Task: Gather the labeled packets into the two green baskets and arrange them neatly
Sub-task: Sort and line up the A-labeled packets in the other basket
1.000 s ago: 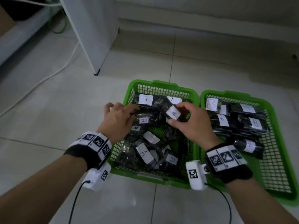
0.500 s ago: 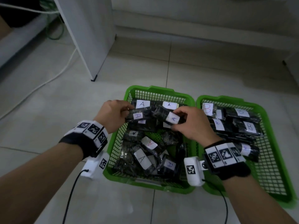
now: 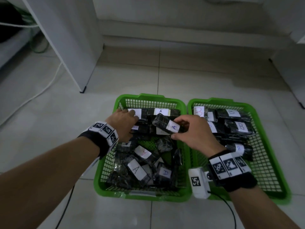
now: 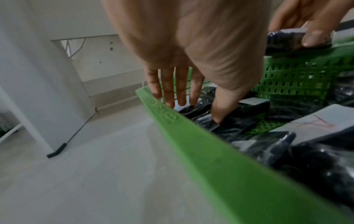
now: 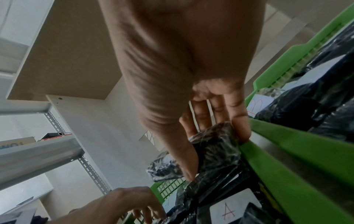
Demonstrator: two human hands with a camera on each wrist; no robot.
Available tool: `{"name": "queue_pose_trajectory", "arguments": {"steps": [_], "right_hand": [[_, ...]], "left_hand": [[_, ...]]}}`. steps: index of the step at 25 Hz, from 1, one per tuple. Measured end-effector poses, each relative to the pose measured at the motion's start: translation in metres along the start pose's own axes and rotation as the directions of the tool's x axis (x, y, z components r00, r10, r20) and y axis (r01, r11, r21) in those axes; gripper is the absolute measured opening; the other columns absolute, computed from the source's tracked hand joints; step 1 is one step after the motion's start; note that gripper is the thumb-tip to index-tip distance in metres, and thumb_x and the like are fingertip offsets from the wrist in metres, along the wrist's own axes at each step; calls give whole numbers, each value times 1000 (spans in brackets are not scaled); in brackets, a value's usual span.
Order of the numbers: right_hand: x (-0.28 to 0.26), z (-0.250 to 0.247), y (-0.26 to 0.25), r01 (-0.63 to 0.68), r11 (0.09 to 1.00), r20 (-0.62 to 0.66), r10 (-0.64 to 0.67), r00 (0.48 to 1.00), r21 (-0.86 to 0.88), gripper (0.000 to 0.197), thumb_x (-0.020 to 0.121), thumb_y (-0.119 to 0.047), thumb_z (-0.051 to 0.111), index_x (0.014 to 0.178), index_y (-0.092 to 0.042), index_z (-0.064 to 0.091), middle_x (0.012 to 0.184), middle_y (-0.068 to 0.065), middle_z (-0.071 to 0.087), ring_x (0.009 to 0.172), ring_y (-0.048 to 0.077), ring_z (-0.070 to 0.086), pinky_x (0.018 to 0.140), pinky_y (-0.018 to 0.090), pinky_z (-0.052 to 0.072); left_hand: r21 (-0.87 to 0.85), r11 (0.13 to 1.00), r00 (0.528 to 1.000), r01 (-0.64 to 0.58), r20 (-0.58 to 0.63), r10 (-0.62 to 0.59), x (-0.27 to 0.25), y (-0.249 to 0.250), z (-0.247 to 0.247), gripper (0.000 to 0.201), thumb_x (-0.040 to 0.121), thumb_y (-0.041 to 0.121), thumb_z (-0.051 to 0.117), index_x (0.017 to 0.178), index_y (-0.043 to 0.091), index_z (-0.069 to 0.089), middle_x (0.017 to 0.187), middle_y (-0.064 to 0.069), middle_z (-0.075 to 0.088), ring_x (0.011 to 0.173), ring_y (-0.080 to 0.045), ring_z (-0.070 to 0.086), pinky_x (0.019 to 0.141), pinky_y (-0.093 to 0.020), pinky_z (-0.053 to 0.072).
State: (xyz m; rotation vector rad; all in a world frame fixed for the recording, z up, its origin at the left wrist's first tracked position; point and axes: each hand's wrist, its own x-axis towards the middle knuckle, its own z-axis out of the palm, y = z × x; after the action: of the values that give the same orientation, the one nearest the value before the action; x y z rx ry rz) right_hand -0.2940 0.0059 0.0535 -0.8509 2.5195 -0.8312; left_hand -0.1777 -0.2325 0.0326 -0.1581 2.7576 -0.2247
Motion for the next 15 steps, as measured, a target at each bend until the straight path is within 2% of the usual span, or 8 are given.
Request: {"name": "queue_pose_trajectory", "arguments": {"steps": [2, 4, 7, 9, 12, 14, 15], "right_hand": [[-3, 2, 2, 3, 1000, 7, -3, 1000, 7, 46, 66, -27, 94, 107, -30, 74, 101, -14, 71, 94, 5, 64, 86, 27, 53], [-4, 3, 6, -7, 1000, -6, 7, 1000, 17, 46, 66, -28, 94, 107, -30, 74, 101, -15, 70, 95, 3, 63, 86, 25, 51], [-3, 5, 12, -31, 997, -21, 33, 999, 72, 48, 63, -29, 95, 107, -28, 75, 102, -15, 71, 94, 1, 64, 85, 24, 51], [-4, 0, 11, -50, 992, -17, 53, 998, 117, 45, 64, -27, 94, 106, -27, 75, 99, -15, 71, 92, 0, 64, 80, 21, 50], [7, -14, -2, -23, 992, -43, 29, 999, 126, 35, 71, -22, 89, 102, -25, 74, 97, -11, 68, 88, 5, 62, 74, 22, 48], [24, -15, -17, 77, 997, -49, -77, 996, -11, 30, 71, -22, 87, 99, -22, 75, 90, -9, 68, 80, 4, 59, 68, 21, 46], [31, -11, -26, 130, 984, 6, -130, 991, -118, 28, 72, -23, 87, 98, -21, 76, 88, -8, 67, 77, 2, 58, 66, 19, 44]], "left_hand": [[-2, 1000, 996, 2, 90, -2, 2, 2, 0, 42, 88, 36, 64, 126, 18, 57, 119, -5, 62, 107, -27, 64, 88, -38, 52], [49, 999, 994, -2, 109, -4, 10, 3, -2, 34, 92, 28, 62, 124, 17, 59, 119, -6, 65, 106, -28, 66, 82, -36, 53], [102, 995, 993, -18, 116, 6, 18, 4, -5, 32, 92, 31, 64, 121, 17, 60, 118, -6, 67, 106, -28, 67, 77, -34, 51], [36, 999, 994, -9, 111, 5, 19, 1, -6, 34, 89, 37, 67, 116, 17, 61, 114, -5, 67, 103, -27, 66, 72, -31, 47], [-195, 979, 998, 52, -27, -58, 18, -11, -11, 28, 89, 41, 60, 105, 18, 63, 103, -4, 69, 93, -27, 67, 72, -32, 51], [-343, 935, 976, 91, -157, -152, 20, -18, -18, 19, 88, 34, 58, 100, 22, 65, 99, -2, 71, 91, -26, 66, 73, -33, 54], [-382, 919, 963, 97, -197, -183, 20, -19, -20, 13, 87, 30, 58, 97, 24, 64, 100, -1, 71, 92, -25, 66, 75, -34, 54]]}}
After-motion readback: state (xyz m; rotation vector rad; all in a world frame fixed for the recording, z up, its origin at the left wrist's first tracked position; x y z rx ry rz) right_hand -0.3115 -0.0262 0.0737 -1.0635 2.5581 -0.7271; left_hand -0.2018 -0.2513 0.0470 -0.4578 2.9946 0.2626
